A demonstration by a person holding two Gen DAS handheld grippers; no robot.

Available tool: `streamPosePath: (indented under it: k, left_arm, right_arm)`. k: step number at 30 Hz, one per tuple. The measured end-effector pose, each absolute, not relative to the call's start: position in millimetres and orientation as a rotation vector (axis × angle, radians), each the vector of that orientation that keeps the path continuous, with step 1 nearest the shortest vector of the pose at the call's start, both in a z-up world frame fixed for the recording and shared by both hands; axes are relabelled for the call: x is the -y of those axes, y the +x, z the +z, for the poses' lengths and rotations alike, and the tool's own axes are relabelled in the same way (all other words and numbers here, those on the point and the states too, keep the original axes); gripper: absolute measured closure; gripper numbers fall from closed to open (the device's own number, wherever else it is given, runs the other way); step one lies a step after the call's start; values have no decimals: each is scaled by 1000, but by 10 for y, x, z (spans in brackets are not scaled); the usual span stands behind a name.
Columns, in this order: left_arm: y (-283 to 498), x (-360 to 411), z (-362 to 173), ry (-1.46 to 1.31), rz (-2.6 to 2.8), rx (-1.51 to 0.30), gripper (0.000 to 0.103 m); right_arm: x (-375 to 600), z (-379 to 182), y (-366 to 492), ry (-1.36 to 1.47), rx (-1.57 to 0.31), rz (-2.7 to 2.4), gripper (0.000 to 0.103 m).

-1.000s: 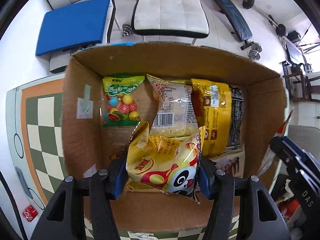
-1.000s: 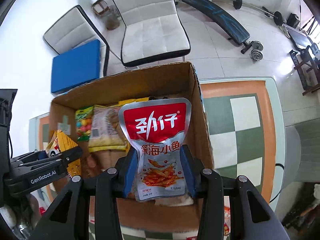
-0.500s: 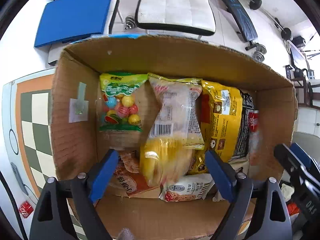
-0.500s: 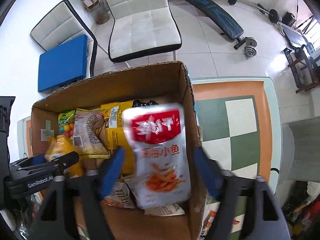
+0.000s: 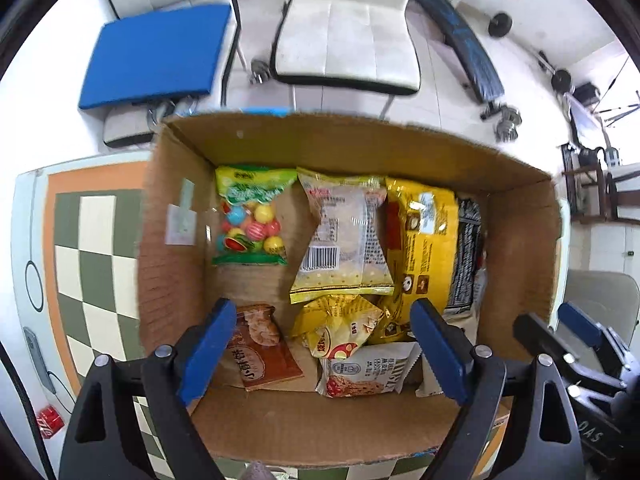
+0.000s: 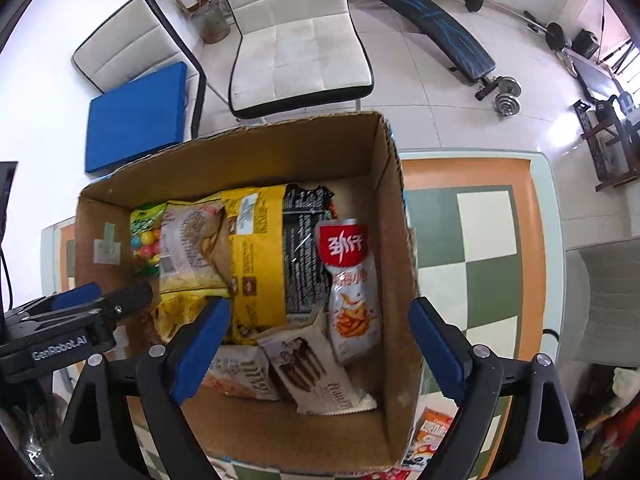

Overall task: Organize snacks
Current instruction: 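Carry both bags over the box, lower them inside and open both grippers, then grasp the orange panda sunflower-seed bag with the right gripper while the left grasps the clear pouch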

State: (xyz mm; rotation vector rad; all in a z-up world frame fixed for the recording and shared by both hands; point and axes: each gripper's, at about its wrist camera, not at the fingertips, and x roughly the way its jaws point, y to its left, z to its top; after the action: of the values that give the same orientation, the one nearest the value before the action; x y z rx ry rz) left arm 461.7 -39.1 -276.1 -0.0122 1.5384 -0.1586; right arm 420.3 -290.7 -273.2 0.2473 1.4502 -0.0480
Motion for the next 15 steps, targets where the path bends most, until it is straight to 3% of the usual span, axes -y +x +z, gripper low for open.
streamPosePath:
  k: [15]
  left_arm:
    - [3791,193,-1977,-30,-112,-1333,14]
  right_arm:
    - [2665,-2112,3473,233,-1335,62,8]
